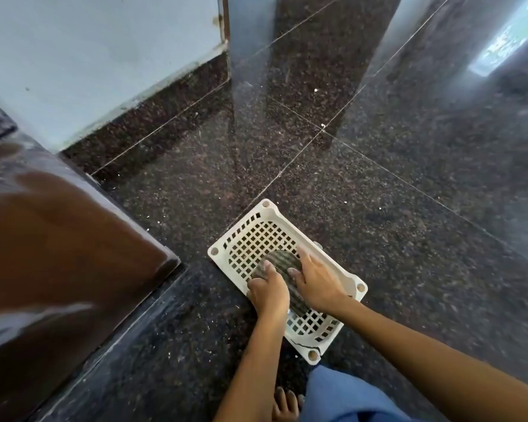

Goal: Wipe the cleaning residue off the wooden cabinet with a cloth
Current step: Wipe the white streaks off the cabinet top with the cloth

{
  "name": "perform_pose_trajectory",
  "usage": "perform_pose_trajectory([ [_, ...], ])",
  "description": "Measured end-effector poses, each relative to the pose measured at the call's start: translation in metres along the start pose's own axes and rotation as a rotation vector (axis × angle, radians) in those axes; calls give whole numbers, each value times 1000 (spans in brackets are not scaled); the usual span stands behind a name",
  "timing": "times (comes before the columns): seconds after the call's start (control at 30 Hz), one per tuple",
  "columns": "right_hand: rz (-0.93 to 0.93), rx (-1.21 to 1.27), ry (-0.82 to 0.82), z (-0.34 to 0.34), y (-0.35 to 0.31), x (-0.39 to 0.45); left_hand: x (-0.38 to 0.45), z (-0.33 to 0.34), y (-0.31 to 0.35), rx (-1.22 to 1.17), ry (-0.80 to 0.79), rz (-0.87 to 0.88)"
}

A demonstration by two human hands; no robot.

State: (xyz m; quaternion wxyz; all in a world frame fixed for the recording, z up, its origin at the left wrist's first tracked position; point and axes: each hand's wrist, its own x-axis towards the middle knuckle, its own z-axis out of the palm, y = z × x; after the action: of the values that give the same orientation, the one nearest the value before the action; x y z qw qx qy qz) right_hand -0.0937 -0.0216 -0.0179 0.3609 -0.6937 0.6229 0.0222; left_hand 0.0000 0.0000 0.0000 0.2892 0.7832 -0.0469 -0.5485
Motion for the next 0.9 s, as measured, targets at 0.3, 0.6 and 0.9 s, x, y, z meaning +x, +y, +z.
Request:
perform_pose_trajectory([
  [0.3,211,181,77,1,-9,6,7,4,-5,-169,-142,-177],
  [0.6,360,944,153,-19,-36,-1,-12,-18,24,-350,-209,-105],
  [0.9,141,1381,-9,-71,-114,-23,-65,-79,78,-427,-280,258],
])
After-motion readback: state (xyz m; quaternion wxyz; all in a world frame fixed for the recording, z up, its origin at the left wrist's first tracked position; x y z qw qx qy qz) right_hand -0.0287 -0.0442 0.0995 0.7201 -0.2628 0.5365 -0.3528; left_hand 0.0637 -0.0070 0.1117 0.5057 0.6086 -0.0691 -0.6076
